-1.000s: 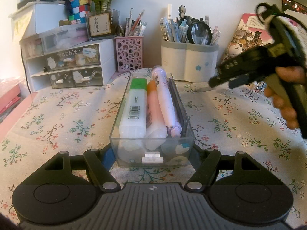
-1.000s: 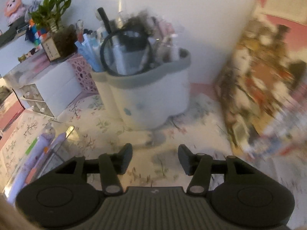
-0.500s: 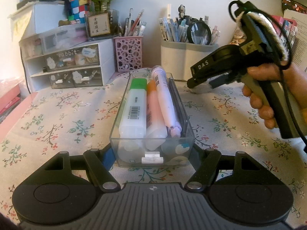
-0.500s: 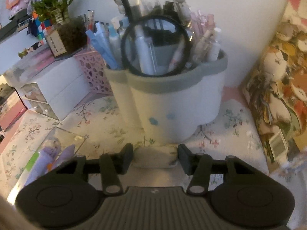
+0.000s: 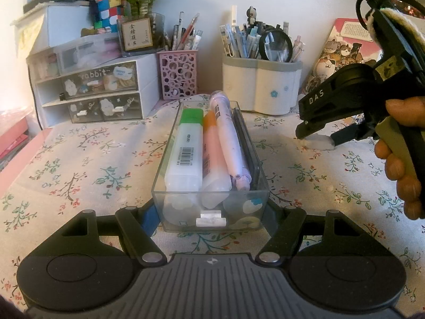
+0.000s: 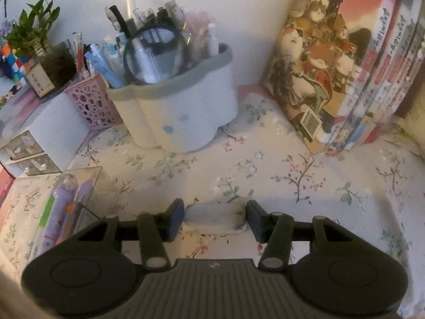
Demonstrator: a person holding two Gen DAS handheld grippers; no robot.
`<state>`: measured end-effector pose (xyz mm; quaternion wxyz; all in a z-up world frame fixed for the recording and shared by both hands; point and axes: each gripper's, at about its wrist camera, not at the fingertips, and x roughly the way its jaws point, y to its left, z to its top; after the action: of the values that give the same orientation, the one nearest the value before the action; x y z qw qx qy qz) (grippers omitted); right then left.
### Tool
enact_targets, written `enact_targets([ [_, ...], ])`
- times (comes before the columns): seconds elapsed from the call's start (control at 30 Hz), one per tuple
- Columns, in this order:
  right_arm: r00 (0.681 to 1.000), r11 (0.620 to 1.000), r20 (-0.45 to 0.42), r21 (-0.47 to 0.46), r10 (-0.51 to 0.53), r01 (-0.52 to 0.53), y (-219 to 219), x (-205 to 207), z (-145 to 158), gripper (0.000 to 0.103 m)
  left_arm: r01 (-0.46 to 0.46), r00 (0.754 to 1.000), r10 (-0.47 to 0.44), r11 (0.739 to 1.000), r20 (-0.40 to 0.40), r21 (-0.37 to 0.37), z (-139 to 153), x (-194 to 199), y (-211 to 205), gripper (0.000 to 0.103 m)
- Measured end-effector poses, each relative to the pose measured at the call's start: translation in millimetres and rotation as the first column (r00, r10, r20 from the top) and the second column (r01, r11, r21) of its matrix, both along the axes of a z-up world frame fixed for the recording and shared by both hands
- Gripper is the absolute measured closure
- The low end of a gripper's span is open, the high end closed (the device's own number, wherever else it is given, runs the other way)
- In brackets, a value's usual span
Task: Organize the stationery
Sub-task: 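Move the right gripper to the white eraser beside the pen holder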
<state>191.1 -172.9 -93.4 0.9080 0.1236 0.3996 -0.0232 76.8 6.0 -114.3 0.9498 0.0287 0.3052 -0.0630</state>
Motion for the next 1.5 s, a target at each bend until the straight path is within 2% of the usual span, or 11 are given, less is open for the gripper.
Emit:
enact_targets([
  [0.07, 1.0, 1.0, -0.01, -0.004, 0.0, 0.0, 2, -1, 1, 0.057, 0.0, 1.0, 0.0, 1.0, 0.0, 0.0, 0, 0, 0, 0.031],
  [0.2, 0.997, 0.996, -0.009, 0.058, 0.071, -0.07, 6, -3, 1, 0.056, 0.0, 1.0, 0.0, 1.0, 0.0, 0.0, 0, 0, 0, 0.031],
  [0.33, 0.99, 0.988, 0.004, 0.05, 0.143, -0.143, 8, -12, 4, 0.056, 0.0, 1.0, 0.0, 1.0, 0.0, -0.001, 0, 0, 0, 0.031],
  [0.5, 0.981, 0.976, 0.038, 0.091, 0.192, -0.195, -4, -21, 6, 0.056, 0.0, 1.0, 0.0, 1.0, 0.0, 0.0, 0, 0, 0, 0.031],
  [0.67, 0.972, 0.973, 0.081, 0.06, 0.219, -0.224, -17, -22, 6, 0.056, 0.0, 1.0, 0.0, 1.0, 0.0, 0.0, 0, 0, 0, 0.031],
  [0.8, 0.941, 0.951, 0.133, -0.039, 0.31, -0.308, -16, -24, 10, 0.054, 0.0, 1.0, 0.0, 1.0, 0.0, 0.0, 0, 0, 0, 0.031],
  [1.03, 0.871, 0.878, 0.131, -0.15, 0.473, -0.455, -5, -20, 2, 0.05, 0.0, 1.0, 0.0, 1.0, 0.0, 0.0, 0, 0, 0, 0.031],
  [1.23, 0.853, 0.857, 0.11, -0.146, 0.51, -0.494, -7, -14, -9, 0.049, 0.0, 1.0, 0.0, 1.0, 0.0, 0.0, 0, 0, 0, 0.031],
  [1.33, 0.851, 0.861, 0.136, -0.132, 0.507, -0.492, -8, -13, -13, 0.05, 0.0, 1.0, 0.0, 1.0, 0.0, 0.001, 0, 0, 0, 0.031],
  [1.4, 0.853, 0.865, 0.147, -0.114, 0.5, -0.488, -8, -14, -12, 0.071, 0.0, 1.0, 0.0, 1.0, 0.0, 0.0, 0, 0, 0, 0.031],
  [1.5, 0.861, 0.874, 0.147, -0.092, 0.487, -0.478, -8, -17, -11, 0.074, 0.0, 1.0, 0.0, 1.0, 0.0, 0.001, 0, 0, 0, 0.031],
])
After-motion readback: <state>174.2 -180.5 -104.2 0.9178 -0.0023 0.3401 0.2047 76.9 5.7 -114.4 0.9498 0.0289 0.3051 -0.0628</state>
